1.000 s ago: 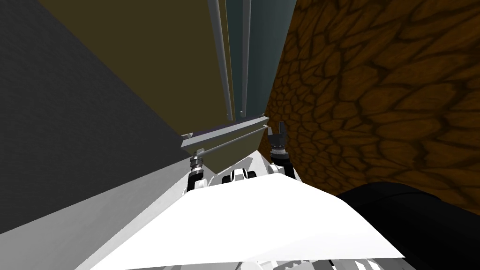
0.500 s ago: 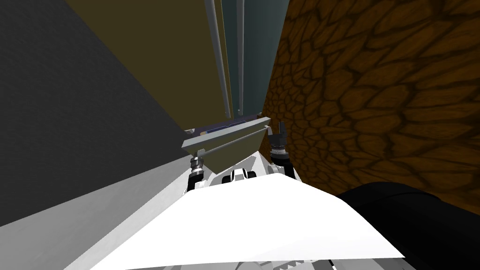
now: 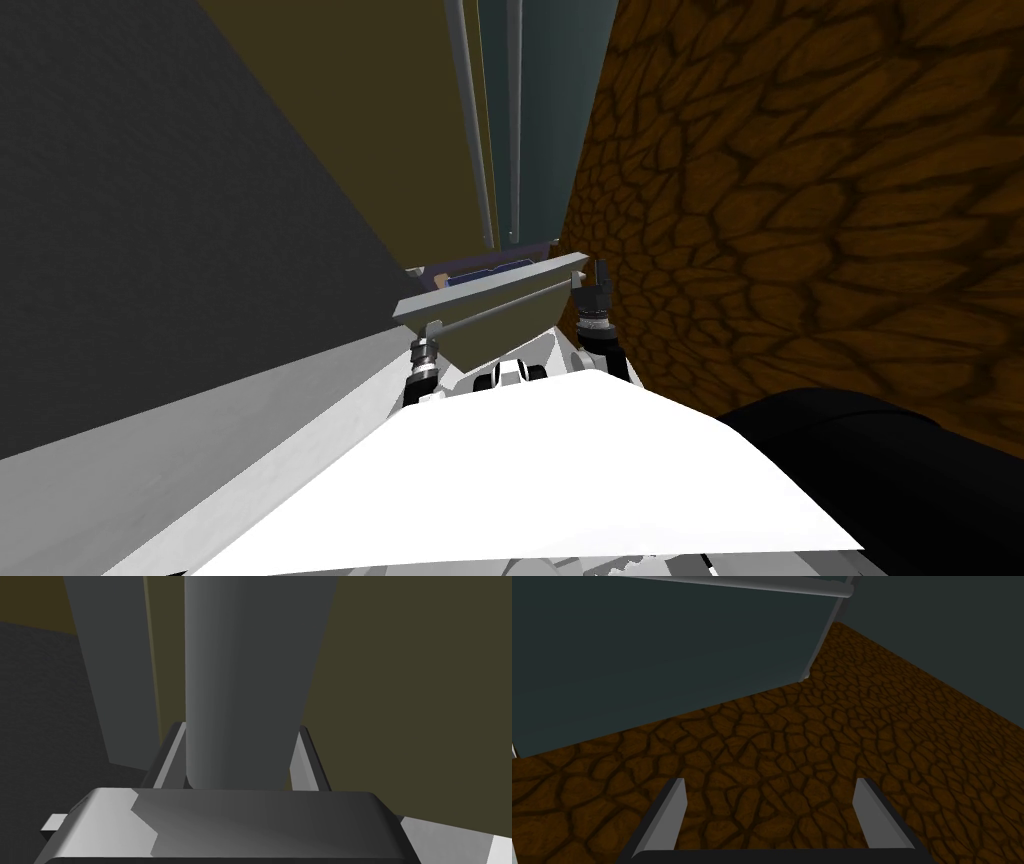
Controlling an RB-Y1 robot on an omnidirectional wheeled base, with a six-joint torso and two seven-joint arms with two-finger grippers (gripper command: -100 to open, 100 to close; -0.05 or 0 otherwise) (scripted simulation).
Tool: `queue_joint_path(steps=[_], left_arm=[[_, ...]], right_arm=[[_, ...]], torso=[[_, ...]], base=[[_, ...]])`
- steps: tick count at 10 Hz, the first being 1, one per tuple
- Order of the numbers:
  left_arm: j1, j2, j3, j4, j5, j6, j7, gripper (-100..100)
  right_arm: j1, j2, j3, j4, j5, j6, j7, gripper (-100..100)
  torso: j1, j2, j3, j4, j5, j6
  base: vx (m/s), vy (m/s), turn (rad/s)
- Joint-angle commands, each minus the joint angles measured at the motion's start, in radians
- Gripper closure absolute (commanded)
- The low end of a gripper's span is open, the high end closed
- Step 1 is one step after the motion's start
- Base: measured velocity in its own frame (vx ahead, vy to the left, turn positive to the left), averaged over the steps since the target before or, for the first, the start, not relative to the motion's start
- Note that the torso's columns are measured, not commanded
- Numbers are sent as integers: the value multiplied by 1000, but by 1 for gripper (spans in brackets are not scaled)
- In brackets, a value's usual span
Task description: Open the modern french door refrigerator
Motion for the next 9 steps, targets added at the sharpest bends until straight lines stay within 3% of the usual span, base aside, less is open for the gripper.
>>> queue_joint_path(steps=[1,2,3,8,9], left_arm=[[44,0,-37,-28,-12,-15,5,100],[59,0,-49,-37,-16,-20,6,100],[62,3,-40,-67,-13,-1,9,-100],[128,13,-39,-212,-8,83,26,-100],[128,13,-39,-213,-8,83,26,-100]], right_arm=[[0,0,0,0,0,0,0,0],[0,0,0,0,0,0,0,0],[0,0,0,0,0,0,0,0],[0,0,0,0,0,0,0,0],[0,0,0,0,0,0,0,0]], torso=[[1,5,2,-1,1,-2],[1,10,6,0,2,-2],[-1,8,5,0,2,-2],[-2,7,3,1,-1,-2],[-4,10,5,3,-2,-2]], base=[[-195,-32,91],[-184,-70,71],[-78,-45,5],[32,1,-22],[13,-6,-4]])
